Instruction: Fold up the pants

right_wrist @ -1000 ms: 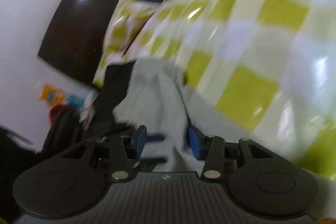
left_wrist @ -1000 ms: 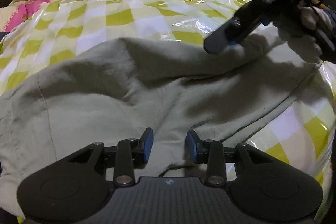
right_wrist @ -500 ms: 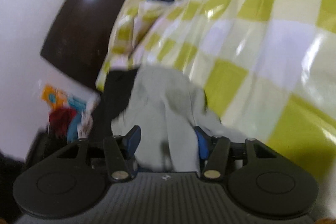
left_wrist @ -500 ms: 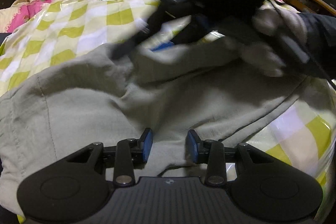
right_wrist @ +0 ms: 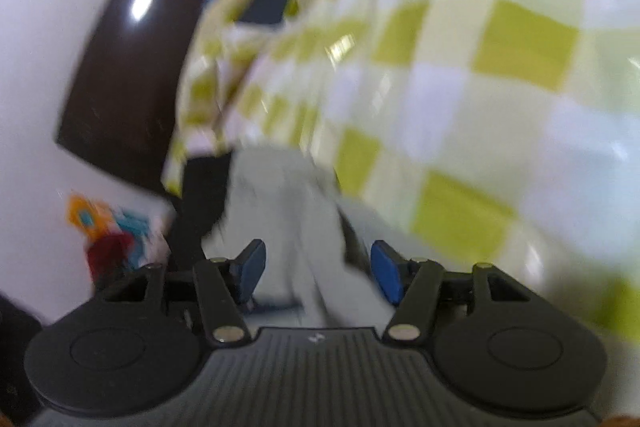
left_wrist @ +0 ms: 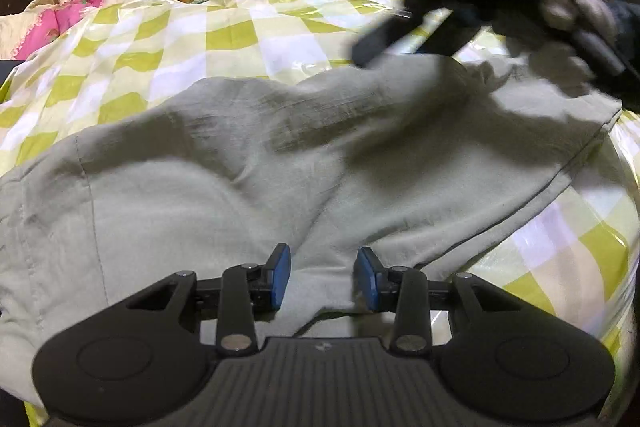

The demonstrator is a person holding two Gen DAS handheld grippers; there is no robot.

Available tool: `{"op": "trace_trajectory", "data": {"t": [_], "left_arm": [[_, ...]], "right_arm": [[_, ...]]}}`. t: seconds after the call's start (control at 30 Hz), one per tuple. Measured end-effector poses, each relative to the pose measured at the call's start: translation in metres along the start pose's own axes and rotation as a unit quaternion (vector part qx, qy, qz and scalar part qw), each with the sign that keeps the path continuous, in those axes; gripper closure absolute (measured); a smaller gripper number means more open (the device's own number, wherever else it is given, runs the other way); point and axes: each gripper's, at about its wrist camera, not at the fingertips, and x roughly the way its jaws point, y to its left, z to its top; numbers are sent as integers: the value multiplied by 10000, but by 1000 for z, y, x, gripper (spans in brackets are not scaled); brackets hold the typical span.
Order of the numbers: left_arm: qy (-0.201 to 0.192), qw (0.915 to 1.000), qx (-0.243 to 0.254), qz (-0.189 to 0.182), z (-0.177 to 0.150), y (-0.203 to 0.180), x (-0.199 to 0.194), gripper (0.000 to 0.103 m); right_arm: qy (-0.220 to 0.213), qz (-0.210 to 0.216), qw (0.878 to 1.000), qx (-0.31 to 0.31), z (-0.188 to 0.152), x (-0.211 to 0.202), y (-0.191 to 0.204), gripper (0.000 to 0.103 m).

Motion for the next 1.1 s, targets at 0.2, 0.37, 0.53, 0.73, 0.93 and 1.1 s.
{"op": "trace_trajectory", "data": {"t": [0.2,0.37,0.53,0.73,0.93,1.1], "left_arm": [[51,10000,37,11,3,-1,1,51],[35,10000,24,31,2,-3,1,51],[37,10000,40,-13,3,-2,1,51],[20,10000,25,-47,2,0,2,49],[100,9999,39,55,6,-4,3,48],[67,9999,76,91,6,-6,5,48]], "right_arm": [[629,391,9968,-289,-18,15,22,42],[639,588,9958,-288,-21,41,15,42],[411,405,9976,-385,-17,55,24,43],[-1130,646,9914,127,16,25,4,42],[-2047,814,9740,531,37,-22,-5,42],[-1006,451,9932,364,-9,-21,11,41]]}}
